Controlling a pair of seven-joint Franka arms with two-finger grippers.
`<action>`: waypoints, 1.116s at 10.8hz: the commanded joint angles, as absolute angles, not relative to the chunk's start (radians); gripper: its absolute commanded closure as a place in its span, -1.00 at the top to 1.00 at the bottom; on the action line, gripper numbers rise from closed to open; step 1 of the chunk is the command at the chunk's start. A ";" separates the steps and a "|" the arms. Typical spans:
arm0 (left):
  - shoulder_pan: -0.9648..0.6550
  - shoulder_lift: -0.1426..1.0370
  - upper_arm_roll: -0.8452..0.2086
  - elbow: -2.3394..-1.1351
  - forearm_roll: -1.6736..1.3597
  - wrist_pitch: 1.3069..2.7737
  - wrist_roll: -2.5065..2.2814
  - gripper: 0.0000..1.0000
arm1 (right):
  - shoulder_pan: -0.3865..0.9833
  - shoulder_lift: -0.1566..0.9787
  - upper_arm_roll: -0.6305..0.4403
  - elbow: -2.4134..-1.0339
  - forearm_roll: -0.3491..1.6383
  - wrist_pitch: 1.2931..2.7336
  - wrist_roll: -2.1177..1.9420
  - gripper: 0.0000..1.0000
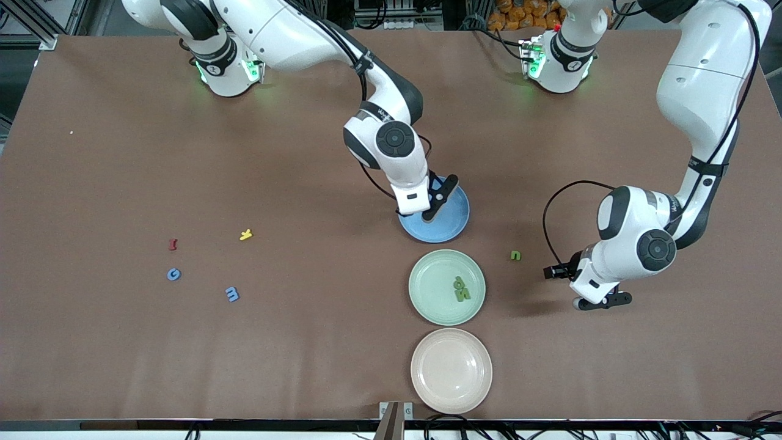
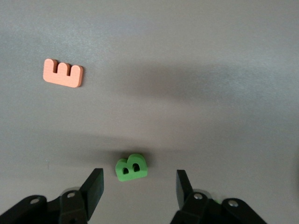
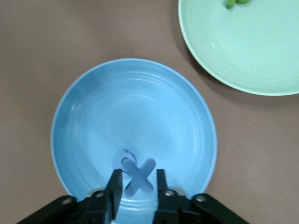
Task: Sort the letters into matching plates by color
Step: 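Place blue X in the blue plate while the left gripper reaches green B, then grasp green B with the left gripper while the right gripper grasps blue E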
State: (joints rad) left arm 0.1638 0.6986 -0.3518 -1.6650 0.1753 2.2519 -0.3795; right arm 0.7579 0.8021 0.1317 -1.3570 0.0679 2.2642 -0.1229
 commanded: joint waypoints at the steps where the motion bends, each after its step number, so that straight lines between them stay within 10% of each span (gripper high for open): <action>1: 0.169 0.722 -0.336 -1.671 0.179 2.307 -0.431 0.42 | 0.749 0.842 0.144 -1.304 0.172 2.261 -0.126 1.00; 12: 0.127 0.736 -0.316 -1.671 0.264 2.313 -0.629 0.28 | 0.467 0.730 0.025 -1.316 0.101 2.048 -0.322 1.00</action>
